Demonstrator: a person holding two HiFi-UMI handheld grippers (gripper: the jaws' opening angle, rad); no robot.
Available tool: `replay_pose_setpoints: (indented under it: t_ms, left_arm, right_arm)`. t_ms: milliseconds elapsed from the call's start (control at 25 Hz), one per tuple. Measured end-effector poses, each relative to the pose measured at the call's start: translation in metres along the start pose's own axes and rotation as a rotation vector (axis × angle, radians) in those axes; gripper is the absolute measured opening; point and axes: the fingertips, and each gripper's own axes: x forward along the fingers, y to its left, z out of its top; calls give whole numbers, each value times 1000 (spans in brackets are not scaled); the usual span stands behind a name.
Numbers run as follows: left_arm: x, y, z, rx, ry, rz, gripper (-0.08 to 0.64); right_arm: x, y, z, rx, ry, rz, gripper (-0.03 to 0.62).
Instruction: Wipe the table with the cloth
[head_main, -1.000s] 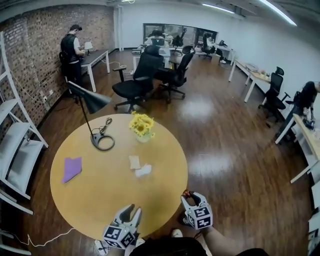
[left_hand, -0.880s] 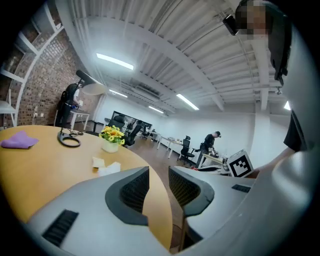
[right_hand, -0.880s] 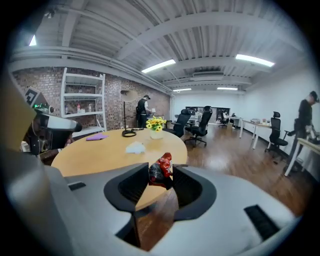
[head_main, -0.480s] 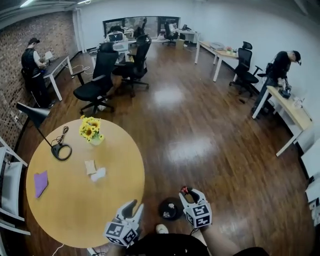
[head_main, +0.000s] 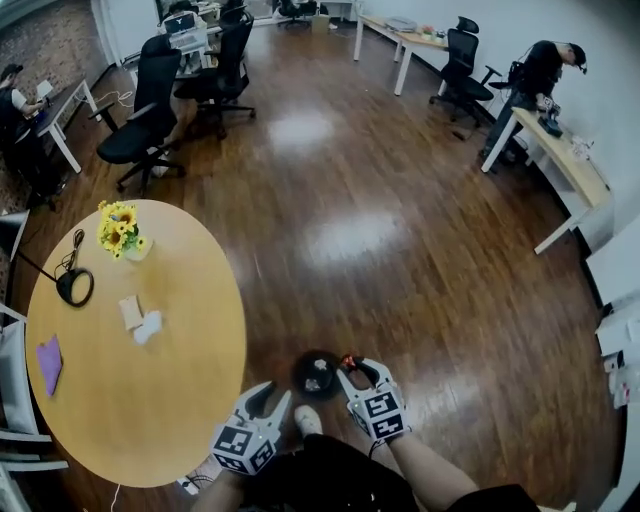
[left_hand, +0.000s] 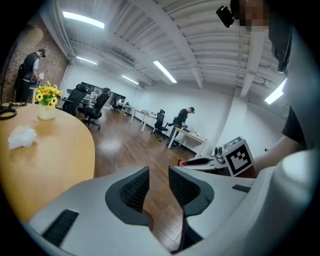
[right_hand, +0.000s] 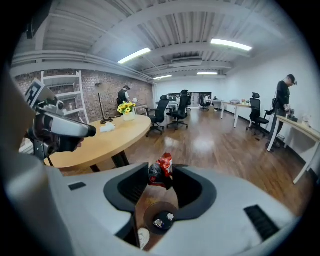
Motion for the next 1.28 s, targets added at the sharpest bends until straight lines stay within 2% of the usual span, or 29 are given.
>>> replay_pose_setpoints:
  t_ms: [280, 520, 840, 1080, 1280]
  left_arm:
    - [19, 9, -43, -22, 96, 58, 123]
    - [31, 24, -72, 24, 171, 92, 123]
    - [40, 19, -101, -24, 253, 71, 123]
    - [41, 28, -108, -17, 286, 76, 123]
    - [42, 38, -120, -6, 330, 55, 124]
  right_arm:
    - [27, 12, -64, -23, 193, 59, 158]
    - [48, 13, -111, -17, 313, 86, 160]
    - [74, 14, -150, 38, 392, 77, 163]
    - [102, 16, -174, 30, 457, 69, 179]
    - [108, 21, -175, 61, 465, 53, 201]
